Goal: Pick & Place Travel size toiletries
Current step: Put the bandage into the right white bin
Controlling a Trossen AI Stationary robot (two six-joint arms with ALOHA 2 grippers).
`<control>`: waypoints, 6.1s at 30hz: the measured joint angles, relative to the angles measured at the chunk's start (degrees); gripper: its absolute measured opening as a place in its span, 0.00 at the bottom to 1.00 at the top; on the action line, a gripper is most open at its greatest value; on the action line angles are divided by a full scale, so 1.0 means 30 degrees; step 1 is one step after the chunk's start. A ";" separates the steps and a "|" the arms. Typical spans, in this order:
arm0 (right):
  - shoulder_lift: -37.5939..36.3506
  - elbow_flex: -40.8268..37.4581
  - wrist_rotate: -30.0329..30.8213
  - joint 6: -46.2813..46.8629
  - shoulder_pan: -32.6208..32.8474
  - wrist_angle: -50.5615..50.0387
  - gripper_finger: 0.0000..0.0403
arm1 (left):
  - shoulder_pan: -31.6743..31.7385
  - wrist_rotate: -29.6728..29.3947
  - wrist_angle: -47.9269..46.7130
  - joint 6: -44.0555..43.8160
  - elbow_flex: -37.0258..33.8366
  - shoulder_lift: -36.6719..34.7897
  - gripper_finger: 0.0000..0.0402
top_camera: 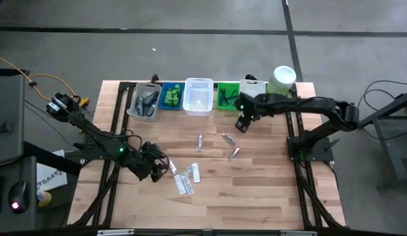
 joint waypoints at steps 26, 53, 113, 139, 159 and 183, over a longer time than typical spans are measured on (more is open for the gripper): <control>0.0189 0.0029 0.4492 0.1625 1.2516 0.9469 0.47 | -0.0001 0.0773 0.1178 0.1559 0.0146 0.0001 0.55; 0.1472 0.0000 1.0075 0.5176 1.5837 1.0373 0.47 | -0.0291 0.3108 -0.1440 0.5927 0.6834 0.8044 0.50; 0.2047 0.0015 0.9991 0.4780 1.6469 1.0457 0.47 | -0.0233 0.3448 -0.0110 0.1472 0.6849 1.1584 0.26; 0.2091 -0.5374 0.9502 0.4450 1.6593 1.9953 0.47 | -0.0270 0.1074 0.0502 0.6273 0.6798 0.7840 0.01; 0.7932 -0.6298 0.7369 -0.4101 1.4761 3.4789 0.47 | 0.0619 -0.6943 1.0041 2.0779 0.6834 0.7774 0.00; 0.9792 -0.3767 0.7583 -0.4222 1.3963 3.5224 0.30 | 0.1246 -0.5689 0.9338 2.0408 0.6834 0.7781 0.00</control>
